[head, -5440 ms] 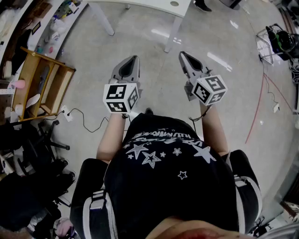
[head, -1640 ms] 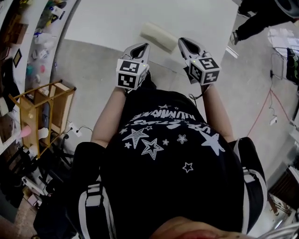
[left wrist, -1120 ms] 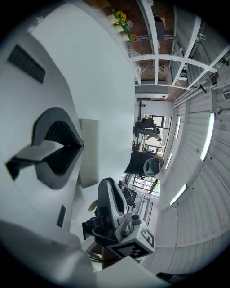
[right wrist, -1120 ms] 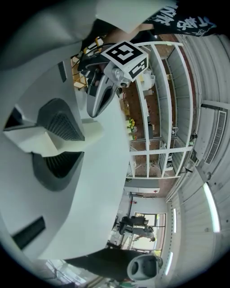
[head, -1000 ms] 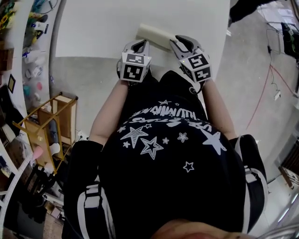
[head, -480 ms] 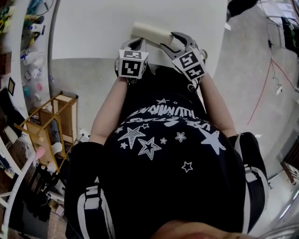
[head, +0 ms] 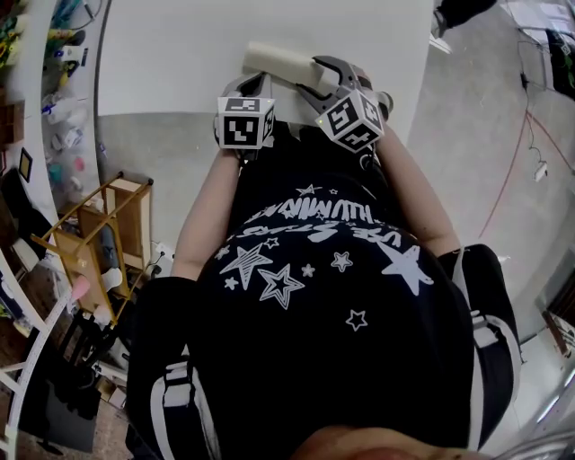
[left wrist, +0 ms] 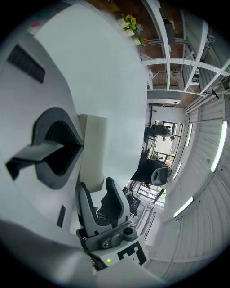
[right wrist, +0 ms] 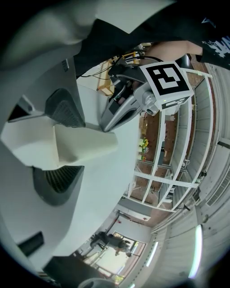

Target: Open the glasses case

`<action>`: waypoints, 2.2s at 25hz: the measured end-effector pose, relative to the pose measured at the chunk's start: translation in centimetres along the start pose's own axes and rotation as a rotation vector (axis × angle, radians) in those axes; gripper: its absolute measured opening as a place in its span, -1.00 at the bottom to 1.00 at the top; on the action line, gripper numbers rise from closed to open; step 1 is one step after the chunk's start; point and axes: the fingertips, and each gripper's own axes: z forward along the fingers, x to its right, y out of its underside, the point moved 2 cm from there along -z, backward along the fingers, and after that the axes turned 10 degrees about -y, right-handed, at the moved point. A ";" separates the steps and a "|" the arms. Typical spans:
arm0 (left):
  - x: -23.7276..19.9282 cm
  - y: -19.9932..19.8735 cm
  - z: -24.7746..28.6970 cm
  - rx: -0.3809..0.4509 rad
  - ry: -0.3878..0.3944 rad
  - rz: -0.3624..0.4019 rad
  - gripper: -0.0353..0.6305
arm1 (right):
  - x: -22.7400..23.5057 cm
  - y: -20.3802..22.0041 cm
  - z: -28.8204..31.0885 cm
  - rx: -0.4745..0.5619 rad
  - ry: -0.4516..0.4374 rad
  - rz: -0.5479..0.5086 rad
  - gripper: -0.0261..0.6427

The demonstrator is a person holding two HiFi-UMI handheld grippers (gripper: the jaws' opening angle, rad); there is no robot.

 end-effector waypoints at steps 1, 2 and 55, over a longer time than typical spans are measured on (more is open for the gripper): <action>0.0 0.0 0.0 -0.003 -0.004 -0.003 -0.86 | -0.1 0.0 0.1 -0.001 -0.013 -0.007 -0.17; -0.1 0.0 0.1 -0.006 -0.007 -0.005 -0.86 | -0.3 0.1 0.3 -0.011 -0.031 -0.017 -0.16; 0.0 0.1 0.0 -0.032 0.050 -0.019 -0.86 | 7.0 -0.2 -2.6 0.136 -0.108 0.433 -0.29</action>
